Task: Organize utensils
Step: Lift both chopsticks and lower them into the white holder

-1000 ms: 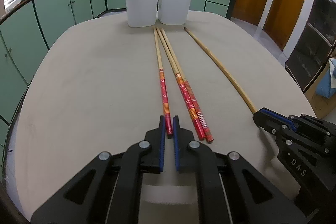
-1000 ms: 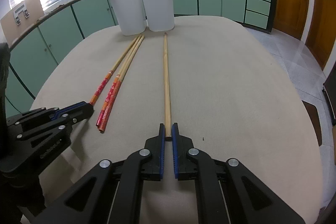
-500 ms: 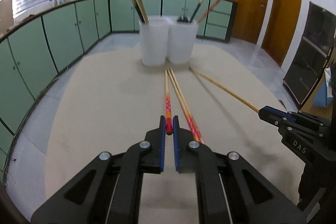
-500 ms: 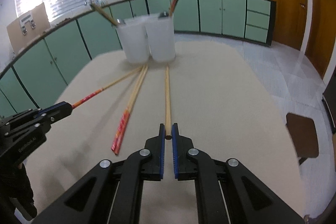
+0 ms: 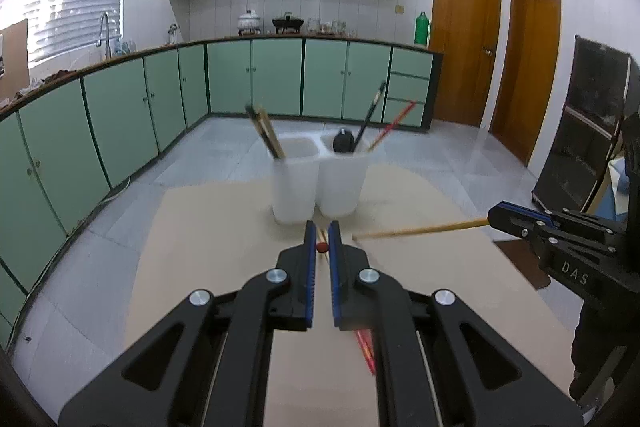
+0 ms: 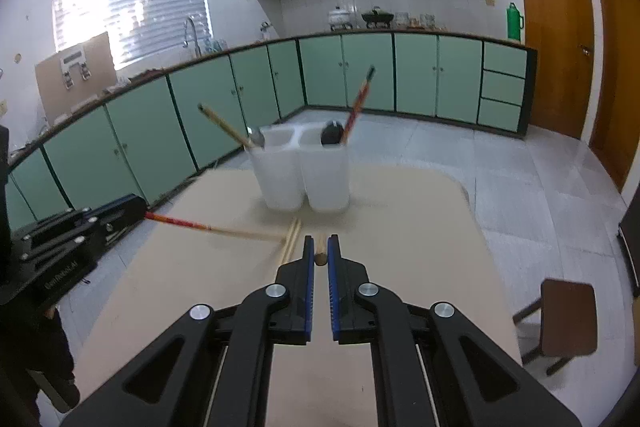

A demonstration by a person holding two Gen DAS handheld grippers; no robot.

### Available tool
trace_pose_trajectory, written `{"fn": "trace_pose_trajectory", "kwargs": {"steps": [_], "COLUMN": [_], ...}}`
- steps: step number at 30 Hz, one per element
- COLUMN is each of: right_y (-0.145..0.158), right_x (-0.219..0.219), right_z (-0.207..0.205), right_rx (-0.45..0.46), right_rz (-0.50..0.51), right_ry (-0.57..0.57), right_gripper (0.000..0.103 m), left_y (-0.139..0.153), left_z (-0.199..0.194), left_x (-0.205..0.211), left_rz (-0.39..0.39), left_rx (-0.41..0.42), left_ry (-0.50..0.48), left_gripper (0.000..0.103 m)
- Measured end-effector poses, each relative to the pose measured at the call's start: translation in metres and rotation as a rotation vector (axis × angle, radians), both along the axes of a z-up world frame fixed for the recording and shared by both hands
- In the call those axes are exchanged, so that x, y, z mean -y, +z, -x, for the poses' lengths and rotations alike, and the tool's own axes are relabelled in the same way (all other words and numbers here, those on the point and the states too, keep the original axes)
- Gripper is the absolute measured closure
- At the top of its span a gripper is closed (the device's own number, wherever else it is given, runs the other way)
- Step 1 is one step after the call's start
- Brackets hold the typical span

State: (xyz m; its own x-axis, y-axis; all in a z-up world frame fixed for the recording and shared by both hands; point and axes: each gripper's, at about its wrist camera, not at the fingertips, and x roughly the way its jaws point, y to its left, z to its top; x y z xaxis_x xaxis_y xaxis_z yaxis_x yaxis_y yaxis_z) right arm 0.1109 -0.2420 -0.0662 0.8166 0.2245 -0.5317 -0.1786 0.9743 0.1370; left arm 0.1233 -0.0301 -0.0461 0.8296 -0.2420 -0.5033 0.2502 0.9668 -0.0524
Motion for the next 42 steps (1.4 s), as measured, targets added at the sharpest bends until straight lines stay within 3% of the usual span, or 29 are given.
{"fn": "trace_pose_trajectory", "kwargs": {"steps": [15,22,34,38,42], "right_y": [0.071,0.107,0.179,0.186,0.171], "right_x": [-0.013,-0.011,-0.014,-0.013,-0.014], "right_z": [-0.05,-0.062,-0.122,-0.152,-0.185], "right_rx": [0.019,0.071,0.23,0.255,0.245], "right_rz": [0.007,-0.011,0.001,-0.005,-0.01], "right_ry": [0.125,0.147,0.095,0.061,0.038], "right_gripper": [0.097,0.097,0.097,0.097,0.097], "left_y": [0.042,0.064,0.137,0.151,0.143], "left_z": [-0.032,-0.039,-0.103,-0.132,-0.163], "left_x": [-0.003,-0.004,0.01,0.018,0.026], "left_rz": [0.033,0.047,0.048,0.041,0.038], "left_rx": [0.044,0.082,0.253,0.296,0.304], "left_ry": [-0.042,-0.071,-0.062,-0.045,-0.022], "left_gripper": [0.098,0.098,0.098,0.098,0.098]}}
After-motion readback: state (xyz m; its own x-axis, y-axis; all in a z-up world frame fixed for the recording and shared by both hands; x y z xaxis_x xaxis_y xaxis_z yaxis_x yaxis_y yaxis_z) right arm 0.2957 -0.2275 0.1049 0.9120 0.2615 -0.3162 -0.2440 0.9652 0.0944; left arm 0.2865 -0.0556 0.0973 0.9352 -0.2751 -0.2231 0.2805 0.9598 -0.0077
